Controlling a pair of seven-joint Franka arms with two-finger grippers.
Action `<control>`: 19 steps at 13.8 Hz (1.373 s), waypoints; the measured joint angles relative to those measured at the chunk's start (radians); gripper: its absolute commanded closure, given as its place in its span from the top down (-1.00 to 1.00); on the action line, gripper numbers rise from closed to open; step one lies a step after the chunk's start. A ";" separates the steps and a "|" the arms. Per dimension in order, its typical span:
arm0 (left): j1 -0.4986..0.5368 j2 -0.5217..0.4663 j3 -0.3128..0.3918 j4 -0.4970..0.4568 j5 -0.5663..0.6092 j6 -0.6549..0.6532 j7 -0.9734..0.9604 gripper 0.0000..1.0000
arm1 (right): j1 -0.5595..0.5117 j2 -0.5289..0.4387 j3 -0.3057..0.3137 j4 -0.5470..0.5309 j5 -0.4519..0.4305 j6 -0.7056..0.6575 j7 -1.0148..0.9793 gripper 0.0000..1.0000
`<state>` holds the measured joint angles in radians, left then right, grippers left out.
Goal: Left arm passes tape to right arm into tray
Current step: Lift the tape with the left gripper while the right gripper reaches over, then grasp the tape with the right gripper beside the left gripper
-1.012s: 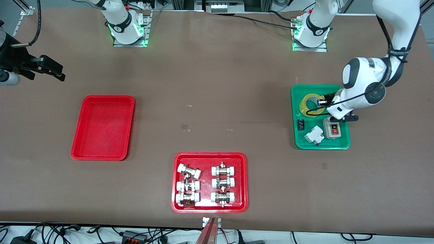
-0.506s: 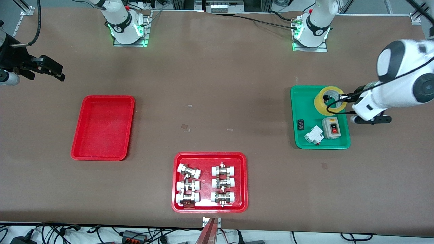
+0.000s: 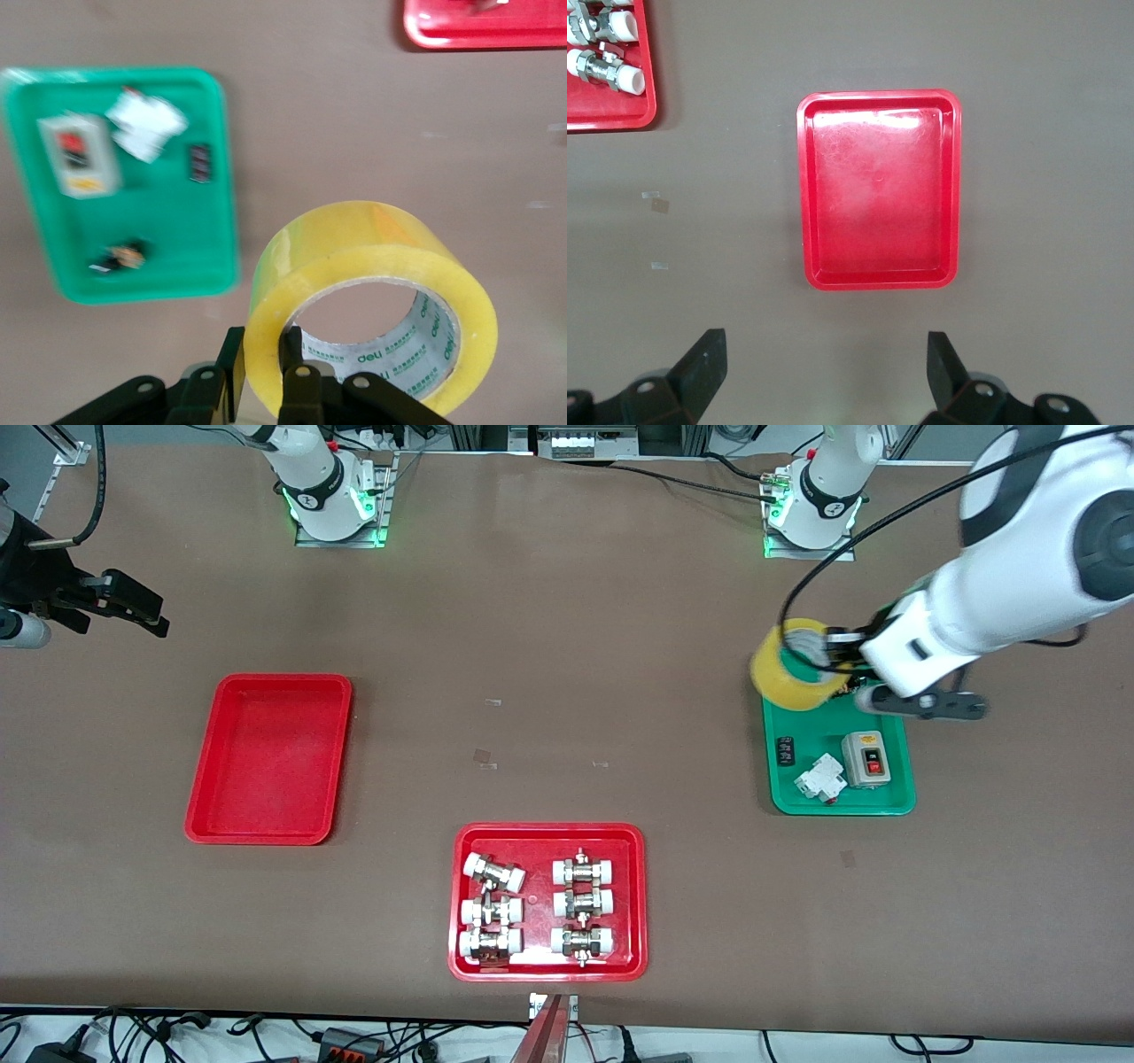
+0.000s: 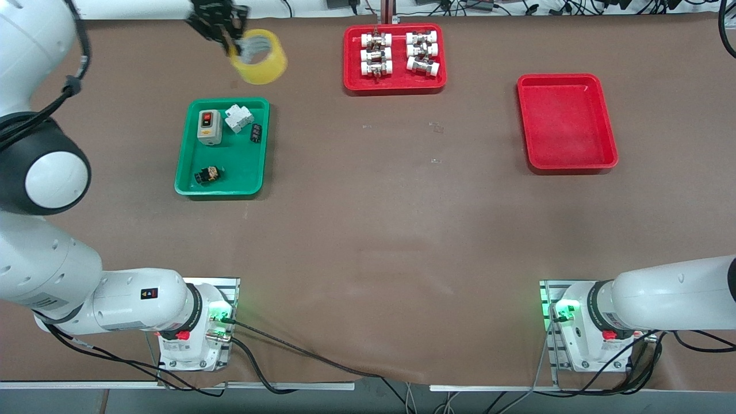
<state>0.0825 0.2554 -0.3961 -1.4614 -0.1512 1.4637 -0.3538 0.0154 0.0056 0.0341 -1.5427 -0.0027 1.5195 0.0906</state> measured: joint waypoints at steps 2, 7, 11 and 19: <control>-0.042 0.064 -0.001 0.019 -0.103 0.045 -0.200 -1.00 | 0.002 0.000 0.005 -0.001 0.000 -0.009 0.000 1.00; -0.167 0.201 -0.004 0.058 -0.285 0.284 -0.490 -1.00 | 0.004 0.021 0.010 -0.005 0.022 -0.063 -0.020 1.00; -0.286 0.303 -0.005 0.067 -0.462 0.508 -0.656 -0.99 | 0.000 0.052 0.003 -0.007 0.228 -0.078 -0.033 1.00; -0.424 0.390 -0.006 0.092 -0.566 0.862 -1.019 -0.81 | -0.008 0.283 0.004 -0.013 0.746 0.092 -0.219 1.00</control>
<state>-0.3411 0.6453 -0.4022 -1.3695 -0.7168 2.3255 -1.3723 0.0075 0.2884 0.0385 -1.5560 0.7431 1.6117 -0.1288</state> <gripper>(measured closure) 0.793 0.000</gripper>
